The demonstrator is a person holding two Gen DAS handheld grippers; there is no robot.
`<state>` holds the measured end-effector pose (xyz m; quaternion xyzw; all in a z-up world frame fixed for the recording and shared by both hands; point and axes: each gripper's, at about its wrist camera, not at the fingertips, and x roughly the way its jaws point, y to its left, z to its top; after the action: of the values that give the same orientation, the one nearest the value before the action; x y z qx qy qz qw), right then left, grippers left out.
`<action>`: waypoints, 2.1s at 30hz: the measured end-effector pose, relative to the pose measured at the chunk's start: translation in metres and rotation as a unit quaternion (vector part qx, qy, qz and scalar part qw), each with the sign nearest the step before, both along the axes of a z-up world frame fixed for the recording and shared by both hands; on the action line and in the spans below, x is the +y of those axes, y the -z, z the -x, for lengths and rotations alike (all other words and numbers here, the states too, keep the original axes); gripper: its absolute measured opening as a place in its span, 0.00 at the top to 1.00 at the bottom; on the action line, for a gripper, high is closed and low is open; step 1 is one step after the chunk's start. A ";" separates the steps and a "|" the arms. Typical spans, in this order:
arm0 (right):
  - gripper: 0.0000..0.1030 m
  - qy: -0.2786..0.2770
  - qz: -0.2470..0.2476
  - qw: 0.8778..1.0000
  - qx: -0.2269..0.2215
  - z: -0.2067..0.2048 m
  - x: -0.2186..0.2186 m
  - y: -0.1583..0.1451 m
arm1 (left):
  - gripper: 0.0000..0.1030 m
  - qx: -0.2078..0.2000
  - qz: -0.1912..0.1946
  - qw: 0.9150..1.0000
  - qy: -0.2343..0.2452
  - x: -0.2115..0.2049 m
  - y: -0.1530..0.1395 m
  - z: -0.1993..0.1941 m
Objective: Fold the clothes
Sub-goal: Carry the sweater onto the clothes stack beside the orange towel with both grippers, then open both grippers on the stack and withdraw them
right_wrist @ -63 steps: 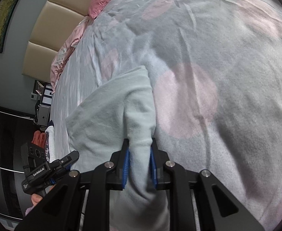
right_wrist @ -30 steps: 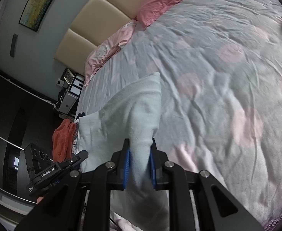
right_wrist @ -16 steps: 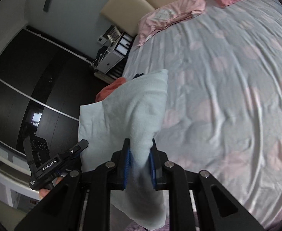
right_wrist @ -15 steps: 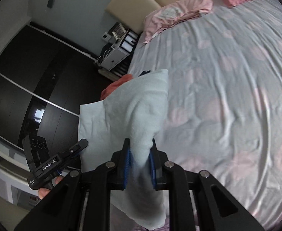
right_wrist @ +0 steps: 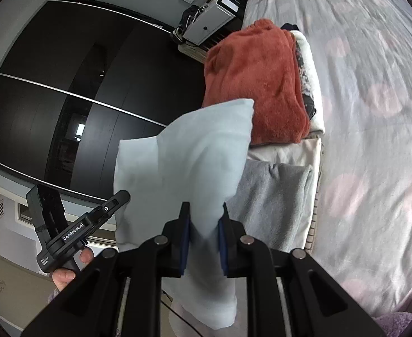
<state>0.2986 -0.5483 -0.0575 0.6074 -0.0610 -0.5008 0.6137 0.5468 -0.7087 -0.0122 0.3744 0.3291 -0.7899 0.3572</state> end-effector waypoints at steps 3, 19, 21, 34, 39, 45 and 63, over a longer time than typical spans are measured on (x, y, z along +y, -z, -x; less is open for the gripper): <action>0.84 -0.001 -0.009 1.000 0.008 -0.009 -0.011 0.026 | 0.78 0.001 -0.011 1.000 0.001 -0.014 0.034 -0.006; 0.84 0.009 -0.060 0.998 0.020 -0.013 -0.039 0.133 | 0.77 -0.047 -0.060 0.997 0.007 -0.065 0.143 0.007; 0.84 0.007 -0.066 0.998 0.011 -0.011 -0.041 0.146 | 0.76 -0.056 -0.059 0.997 0.010 -0.066 0.153 0.009; 0.80 -0.012 -0.039 0.999 0.028 -0.001 -0.036 0.147 | 0.69 -0.067 -0.032 0.997 -0.020 -0.052 0.142 0.005; 0.77 0.014 -0.007 0.994 0.105 0.005 -0.008 0.111 | 0.69 -0.091 0.030 0.995 -0.036 -0.023 0.109 -0.007; 0.79 -0.035 0.039 0.989 0.139 -0.020 -0.004 0.085 | 0.69 -0.096 0.051 0.994 -0.012 0.016 0.089 -0.014; 0.82 -0.114 -0.010 0.962 0.246 -0.082 -0.014 0.108 | 0.66 -0.166 0.024 0.982 -0.082 0.022 0.132 -0.025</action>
<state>0.3808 -0.5624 -0.1658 0.4742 0.1667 -0.5625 0.6565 0.5717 -0.6863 -0.1438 0.4631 0.2754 -0.6928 0.4792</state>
